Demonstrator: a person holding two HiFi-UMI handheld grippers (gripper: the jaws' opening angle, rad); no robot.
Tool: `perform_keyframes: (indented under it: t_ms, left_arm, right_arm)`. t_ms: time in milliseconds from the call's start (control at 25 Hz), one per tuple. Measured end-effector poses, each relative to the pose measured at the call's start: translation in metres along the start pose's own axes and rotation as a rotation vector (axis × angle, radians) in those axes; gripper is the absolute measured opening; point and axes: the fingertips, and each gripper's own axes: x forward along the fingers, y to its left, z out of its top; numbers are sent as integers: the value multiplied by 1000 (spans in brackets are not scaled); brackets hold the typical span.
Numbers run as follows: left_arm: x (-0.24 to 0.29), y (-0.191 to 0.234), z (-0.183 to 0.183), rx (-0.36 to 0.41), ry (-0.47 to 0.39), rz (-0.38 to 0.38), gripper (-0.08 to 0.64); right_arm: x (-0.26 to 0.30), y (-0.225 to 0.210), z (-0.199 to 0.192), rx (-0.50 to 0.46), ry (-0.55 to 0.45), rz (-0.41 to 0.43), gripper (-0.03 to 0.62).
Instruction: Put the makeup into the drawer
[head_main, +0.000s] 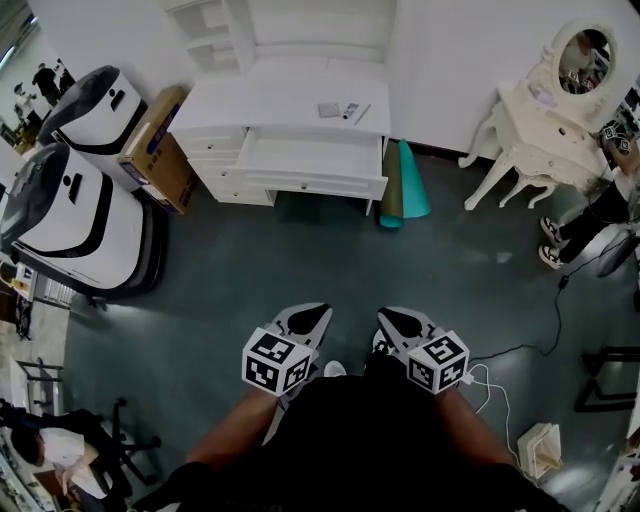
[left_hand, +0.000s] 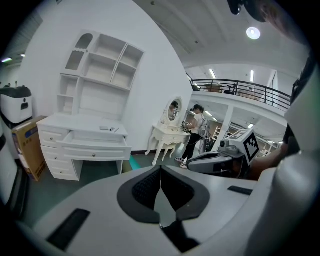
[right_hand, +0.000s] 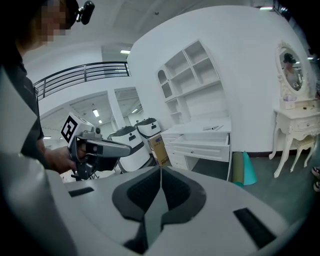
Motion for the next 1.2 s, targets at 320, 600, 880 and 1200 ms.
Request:
perform_keyframes:
  t_ms: [320,600,880,1200]
  left_arm:
    - [-3,27,-2,-90,-39,23,12]
    - [9,49,2,-93,-15,54,11]
    - [39,80,30,-69,16,68,11]
    - [88,116,83,-20,8,82,11]
  right_arm:
    - [24,-4,13,7,9,19,28]
    - [51,-23,24,21,9,42,28]
    - [79,-63,60,33,-31,41,28]
    - [109,-123,102,45,-67,26,28]
